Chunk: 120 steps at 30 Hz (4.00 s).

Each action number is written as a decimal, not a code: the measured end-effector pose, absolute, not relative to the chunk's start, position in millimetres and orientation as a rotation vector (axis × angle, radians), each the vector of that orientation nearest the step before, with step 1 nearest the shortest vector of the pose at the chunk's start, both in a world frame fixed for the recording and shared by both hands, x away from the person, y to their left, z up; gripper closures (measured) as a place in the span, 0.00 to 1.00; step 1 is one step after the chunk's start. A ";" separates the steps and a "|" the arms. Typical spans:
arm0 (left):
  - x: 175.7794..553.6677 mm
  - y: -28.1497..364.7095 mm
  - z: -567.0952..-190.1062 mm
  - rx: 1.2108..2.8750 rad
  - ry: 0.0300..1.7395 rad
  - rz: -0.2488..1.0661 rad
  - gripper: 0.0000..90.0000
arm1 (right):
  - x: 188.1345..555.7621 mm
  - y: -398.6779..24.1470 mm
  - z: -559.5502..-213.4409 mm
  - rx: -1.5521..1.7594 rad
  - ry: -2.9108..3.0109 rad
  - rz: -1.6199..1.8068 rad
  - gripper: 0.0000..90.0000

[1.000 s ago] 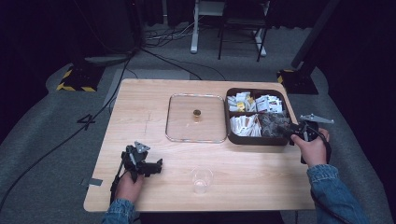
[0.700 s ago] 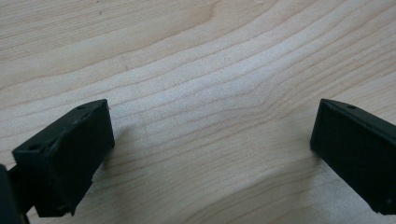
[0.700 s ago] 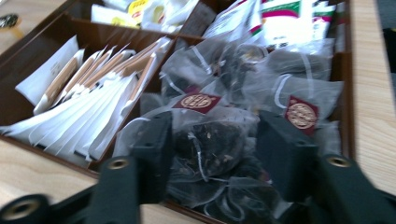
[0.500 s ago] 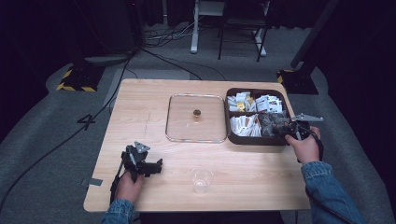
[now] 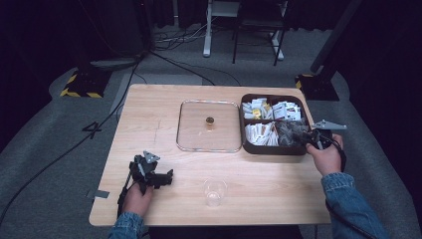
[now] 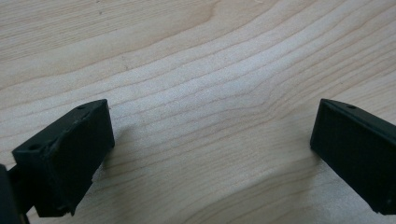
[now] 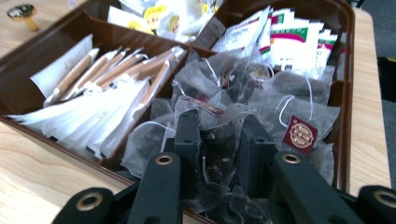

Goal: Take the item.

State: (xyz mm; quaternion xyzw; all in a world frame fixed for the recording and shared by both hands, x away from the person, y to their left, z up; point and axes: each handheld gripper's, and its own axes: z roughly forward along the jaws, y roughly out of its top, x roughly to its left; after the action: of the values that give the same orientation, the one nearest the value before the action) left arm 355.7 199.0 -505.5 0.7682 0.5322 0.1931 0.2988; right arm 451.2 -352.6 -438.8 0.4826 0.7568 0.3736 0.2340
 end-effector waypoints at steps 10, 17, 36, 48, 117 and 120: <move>355.6 199.0 -505.4 2.041 1.414 0.513 0.00 | 445.3 -354.2 -423.7 1.306 2.013 1.127 0.81; 355.6 198.9 -505.5 2.039 1.414 0.511 0.00 | 437.2 -354.7 -412.2 1.275 1.974 1.206 0.81; 355.6 198.9 -505.5 2.040 1.414 0.511 0.00 | 392.5 -332.9 -372.6 1.143 1.994 1.366 0.81; 355.0 198.4 -505.4 2.037 1.422 0.512 0.00 | 380.1 -314.9 -364.4 1.068 2.067 1.402 0.81; 355.3 196.9 -505.3 2.039 1.425 0.507 0.00 | 311.2 -143.3 -398.3 0.581 2.486 1.693 0.80; 355.3 196.9 -505.2 2.040 1.426 0.508 0.00 | 309.7 -138.5 -406.0 0.571 2.524 1.648 0.80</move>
State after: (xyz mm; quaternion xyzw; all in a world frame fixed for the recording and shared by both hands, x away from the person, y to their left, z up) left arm 355.3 196.9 -505.2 0.7669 0.5361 0.1912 0.2963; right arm 309.7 -138.5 -406.0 0.1859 0.8221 0.5369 0.0370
